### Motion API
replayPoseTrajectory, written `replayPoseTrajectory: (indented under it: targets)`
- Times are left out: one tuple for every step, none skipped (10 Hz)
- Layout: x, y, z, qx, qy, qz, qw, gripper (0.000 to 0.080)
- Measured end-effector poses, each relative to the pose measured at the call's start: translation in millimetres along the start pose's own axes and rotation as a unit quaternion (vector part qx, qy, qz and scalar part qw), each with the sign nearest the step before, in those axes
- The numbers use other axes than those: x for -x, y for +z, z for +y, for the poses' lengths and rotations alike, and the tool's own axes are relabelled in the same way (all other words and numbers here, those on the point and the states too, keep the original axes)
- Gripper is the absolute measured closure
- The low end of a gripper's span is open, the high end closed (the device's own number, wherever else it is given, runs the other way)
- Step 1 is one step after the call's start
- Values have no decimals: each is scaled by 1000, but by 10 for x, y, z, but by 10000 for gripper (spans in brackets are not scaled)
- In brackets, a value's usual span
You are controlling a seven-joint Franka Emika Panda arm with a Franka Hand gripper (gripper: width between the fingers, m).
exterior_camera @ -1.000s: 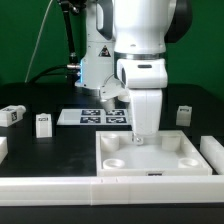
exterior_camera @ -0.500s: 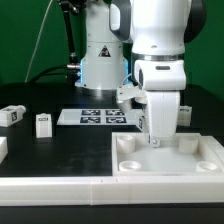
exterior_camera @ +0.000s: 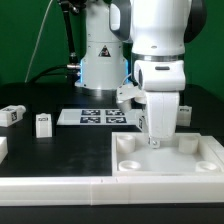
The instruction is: Assemble one leg
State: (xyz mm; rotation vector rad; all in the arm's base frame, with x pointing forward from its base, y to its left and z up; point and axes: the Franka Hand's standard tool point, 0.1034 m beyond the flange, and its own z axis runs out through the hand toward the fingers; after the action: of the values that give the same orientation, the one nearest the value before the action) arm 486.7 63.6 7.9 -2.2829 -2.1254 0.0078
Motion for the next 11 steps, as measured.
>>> replayPoseTrajectory:
  targets:
    - [1,0,0,0,0,0,1000,521]
    - [3,0,0,0,0,0,1000,337]
    - [4,0,0,0,0,0,1000,217]
    - [5,0,0,0,1,0,1000,217]
    - [7,1,0,0,1,0,1000,162]
    - [9,1,1,0,1,0,1000,153]
    - [11,1,1,0,1,0,1000,153]
    - [14,1,1,0,1,0,1000,153]
    - [12,-9,0,0,4,0,1000,150]
    - [-2,-95,-21,4,13,-1,1000,150]
    - [-25,-221,-65,8,19,-3,1000,150]
